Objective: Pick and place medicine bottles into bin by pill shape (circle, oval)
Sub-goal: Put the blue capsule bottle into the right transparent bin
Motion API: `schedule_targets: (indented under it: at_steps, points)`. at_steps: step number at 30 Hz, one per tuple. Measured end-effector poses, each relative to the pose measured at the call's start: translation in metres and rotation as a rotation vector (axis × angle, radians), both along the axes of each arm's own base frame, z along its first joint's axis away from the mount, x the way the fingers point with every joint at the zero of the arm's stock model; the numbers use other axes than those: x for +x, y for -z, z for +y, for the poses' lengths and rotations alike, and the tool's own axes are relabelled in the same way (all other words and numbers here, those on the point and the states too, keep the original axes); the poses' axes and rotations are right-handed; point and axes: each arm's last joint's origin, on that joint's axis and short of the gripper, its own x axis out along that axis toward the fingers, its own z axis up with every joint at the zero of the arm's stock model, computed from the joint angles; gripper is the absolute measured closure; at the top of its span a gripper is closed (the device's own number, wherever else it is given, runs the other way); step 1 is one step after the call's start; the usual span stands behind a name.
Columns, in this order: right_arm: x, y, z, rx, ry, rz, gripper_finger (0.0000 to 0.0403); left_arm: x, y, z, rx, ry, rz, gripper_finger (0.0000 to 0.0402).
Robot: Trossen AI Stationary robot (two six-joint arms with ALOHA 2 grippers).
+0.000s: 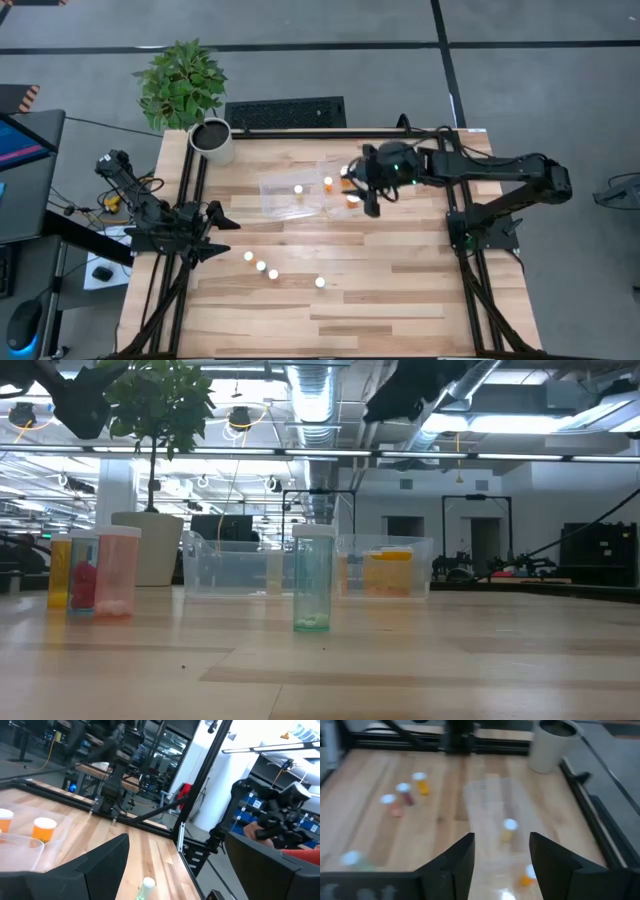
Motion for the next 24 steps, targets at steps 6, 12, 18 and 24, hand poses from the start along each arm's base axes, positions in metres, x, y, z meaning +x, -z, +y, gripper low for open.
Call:
schedule_targets:
  at_steps: [6, 12, 18, 24]
  points:
    - [0.0, -0.002, 0.035, 0.019, -0.11, 0.002, 0.021, 0.0, -0.003, 0.001, 0.001, -0.011, -0.023, 0.0079]
    - [0.0, -0.001, 0.055, 0.062, -0.136, 0.008, 0.0207, -0.001, -0.008, 0.001, -0.025, -0.007, -0.071, 0.0079]
    - [-0.002, -0.001, 0.082, 0.148, -0.164, 0.01, 0.021, -0.003, -0.017, 0.002, 0.018, -0.018, -0.097, 0.0079]
    - [-0.009, -0.001, 0.114, 0.119, -0.154, 0.004, 0.0213, -0.003, -0.019, 0.003, 0.035, -0.032, -0.102, 0.0079]
